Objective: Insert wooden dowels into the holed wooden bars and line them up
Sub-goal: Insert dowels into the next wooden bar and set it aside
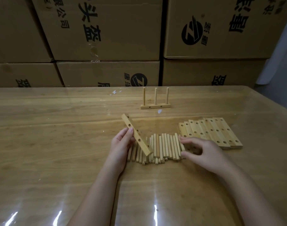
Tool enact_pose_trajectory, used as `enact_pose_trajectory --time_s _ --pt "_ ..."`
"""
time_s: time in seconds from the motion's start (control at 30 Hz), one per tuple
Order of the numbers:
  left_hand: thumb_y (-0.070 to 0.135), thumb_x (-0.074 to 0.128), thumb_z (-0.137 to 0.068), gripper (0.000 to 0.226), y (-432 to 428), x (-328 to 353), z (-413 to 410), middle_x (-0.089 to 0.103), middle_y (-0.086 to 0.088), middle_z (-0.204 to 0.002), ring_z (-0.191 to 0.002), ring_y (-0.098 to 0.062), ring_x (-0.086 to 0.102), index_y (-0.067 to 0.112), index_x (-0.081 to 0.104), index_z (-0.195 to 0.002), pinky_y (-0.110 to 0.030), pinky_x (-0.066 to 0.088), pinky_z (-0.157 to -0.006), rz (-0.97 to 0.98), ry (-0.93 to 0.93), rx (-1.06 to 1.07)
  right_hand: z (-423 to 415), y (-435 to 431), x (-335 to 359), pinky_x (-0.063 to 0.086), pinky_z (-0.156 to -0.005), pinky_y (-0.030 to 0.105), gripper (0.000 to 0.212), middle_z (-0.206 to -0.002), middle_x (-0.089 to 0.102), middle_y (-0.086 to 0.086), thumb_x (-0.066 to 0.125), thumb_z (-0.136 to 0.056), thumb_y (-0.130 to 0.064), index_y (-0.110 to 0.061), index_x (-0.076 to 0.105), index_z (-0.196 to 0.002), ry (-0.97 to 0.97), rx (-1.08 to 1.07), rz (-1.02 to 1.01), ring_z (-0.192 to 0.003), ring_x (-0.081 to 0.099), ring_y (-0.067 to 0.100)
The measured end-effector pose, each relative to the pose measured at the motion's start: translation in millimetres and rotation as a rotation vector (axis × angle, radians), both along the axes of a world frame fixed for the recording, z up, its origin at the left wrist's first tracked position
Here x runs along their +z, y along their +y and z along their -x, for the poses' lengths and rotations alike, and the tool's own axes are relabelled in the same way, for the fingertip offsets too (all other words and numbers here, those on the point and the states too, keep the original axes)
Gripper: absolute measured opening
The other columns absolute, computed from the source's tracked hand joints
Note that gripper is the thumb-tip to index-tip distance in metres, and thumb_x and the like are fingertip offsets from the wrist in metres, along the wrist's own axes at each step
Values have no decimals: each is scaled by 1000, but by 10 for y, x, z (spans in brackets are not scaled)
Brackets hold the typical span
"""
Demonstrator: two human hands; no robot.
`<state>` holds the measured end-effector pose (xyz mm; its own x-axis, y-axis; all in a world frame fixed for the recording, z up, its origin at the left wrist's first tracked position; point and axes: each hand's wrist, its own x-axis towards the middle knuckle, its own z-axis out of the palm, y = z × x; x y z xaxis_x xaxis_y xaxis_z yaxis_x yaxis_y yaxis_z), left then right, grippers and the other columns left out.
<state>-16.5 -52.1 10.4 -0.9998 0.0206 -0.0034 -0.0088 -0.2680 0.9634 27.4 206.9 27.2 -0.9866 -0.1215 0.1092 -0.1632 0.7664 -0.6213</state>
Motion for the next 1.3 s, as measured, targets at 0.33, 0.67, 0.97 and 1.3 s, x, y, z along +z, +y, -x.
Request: enact_pose_trajectory --time_s 0.33,0.67,0.97,1.3 --pt "23 43 -100 29 64 41 -61 67 4 -66 -57 -4 61 16 68 -87 -17 48 -50 50 -16 3 27 -213 -74 43 -57 9 10 -79 65 -14 58 -89 -26 -29 68 -91 378 -475 521 -73 59 -2" --pt "19 47 -99 22 96 97 -106 74 2 -79 -71 -6 69 30 65 -106 -17 52 -58 80 10 -58 33 -272 -35 55 -66 22 15 -87 72 10 56 -90 -13 -9 70 -96 85 -330 1343 -76 69 17" --pt "16 53 -96 24 109 101 -129 75 -4 -93 -83 -11 71 30 70 -103 -21 56 -69 138 46 -114 -1 -400 -43 55 -69 23 17 -92 72 12 58 -87 -9 -9 67 -101 8 -169 1225 -84 69 22" --pt "17 55 -93 22 95 74 -135 75 -3 -91 -82 -12 72 25 68 -109 -17 53 -64 136 51 -166 2 -398 -49 52 -83 31 20 -98 71 2 69 -70 -24 -21 72 -89 13 -198 1187 -97 66 19"
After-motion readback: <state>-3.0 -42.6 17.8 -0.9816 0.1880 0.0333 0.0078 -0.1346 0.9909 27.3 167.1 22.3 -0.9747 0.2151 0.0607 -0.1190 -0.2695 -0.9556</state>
